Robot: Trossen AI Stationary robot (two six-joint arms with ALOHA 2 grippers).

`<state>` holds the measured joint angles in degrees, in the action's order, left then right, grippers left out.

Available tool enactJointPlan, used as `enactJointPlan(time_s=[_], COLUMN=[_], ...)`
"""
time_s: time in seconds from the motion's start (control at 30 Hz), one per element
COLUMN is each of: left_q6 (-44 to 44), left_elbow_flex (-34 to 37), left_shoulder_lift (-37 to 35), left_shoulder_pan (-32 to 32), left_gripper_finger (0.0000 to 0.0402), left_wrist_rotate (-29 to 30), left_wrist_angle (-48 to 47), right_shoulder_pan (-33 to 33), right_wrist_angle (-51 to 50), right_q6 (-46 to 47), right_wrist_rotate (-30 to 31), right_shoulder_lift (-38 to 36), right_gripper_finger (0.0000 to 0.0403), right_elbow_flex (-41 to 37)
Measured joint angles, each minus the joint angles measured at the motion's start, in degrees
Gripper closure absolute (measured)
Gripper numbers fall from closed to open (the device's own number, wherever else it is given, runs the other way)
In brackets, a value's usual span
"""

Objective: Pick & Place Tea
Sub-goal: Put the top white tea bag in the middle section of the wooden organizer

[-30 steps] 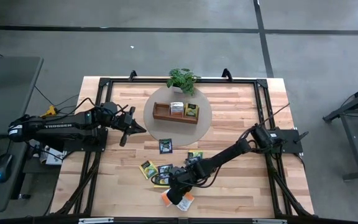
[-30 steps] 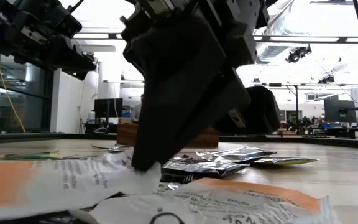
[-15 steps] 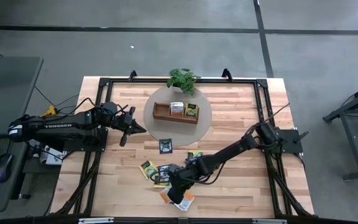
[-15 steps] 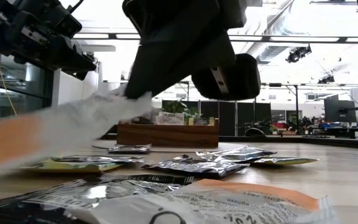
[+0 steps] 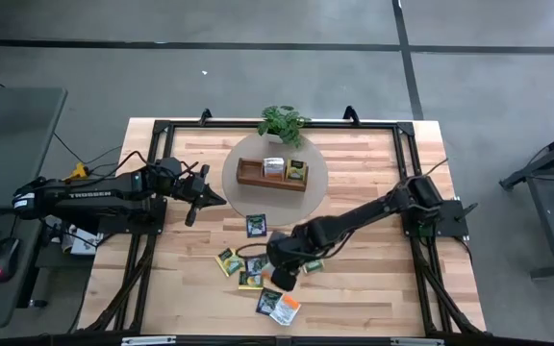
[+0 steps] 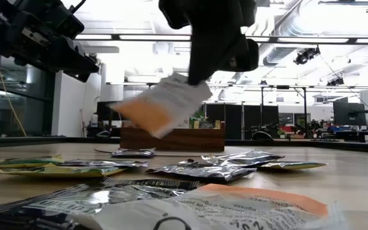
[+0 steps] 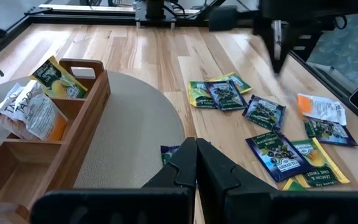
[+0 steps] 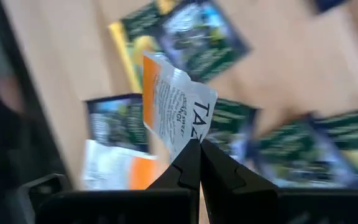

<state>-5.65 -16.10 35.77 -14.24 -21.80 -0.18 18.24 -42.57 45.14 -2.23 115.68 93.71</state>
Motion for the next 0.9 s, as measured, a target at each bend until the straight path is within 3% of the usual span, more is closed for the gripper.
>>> enactJointPlan(time_s=[0.33, 0.57, 0.77, 0.9], left_q6=[0.0, 0.0, 0.0, 0.0], left_elbow_flex=[0.0, 0.0, 0.0, 0.0], left_shoulder_lift=[0.0, 0.0, 0.0, 0.0], left_shoulder_pan=[0.0, 0.0, 0.0, 0.0], left_gripper_finger=[0.0401, 0.0401, 0.0401, 0.0401], left_wrist_rotate=[0.0, 0.0, 0.0, 0.0], left_wrist_angle=[0.0, 0.0, 0.0, 0.0], right_shoulder_pan=[-6.4, -9.8, -11.7, -13.5], right_wrist_angle=[-14.0, -25.5, -27.5, -26.7], right_q6=[-15.0, -26.2, -39.0, -46.9], right_wrist_rotate=[9.9, 25.6, 36.9, 40.4], right_shoulder_lift=[-2.8, -3.0, -3.0, -2.6], right_gripper_finger=[0.0403, 0.0403, 0.0403, 0.0403], right_elbow_flex=[0.6, 5.2, 6.0, 6.0])
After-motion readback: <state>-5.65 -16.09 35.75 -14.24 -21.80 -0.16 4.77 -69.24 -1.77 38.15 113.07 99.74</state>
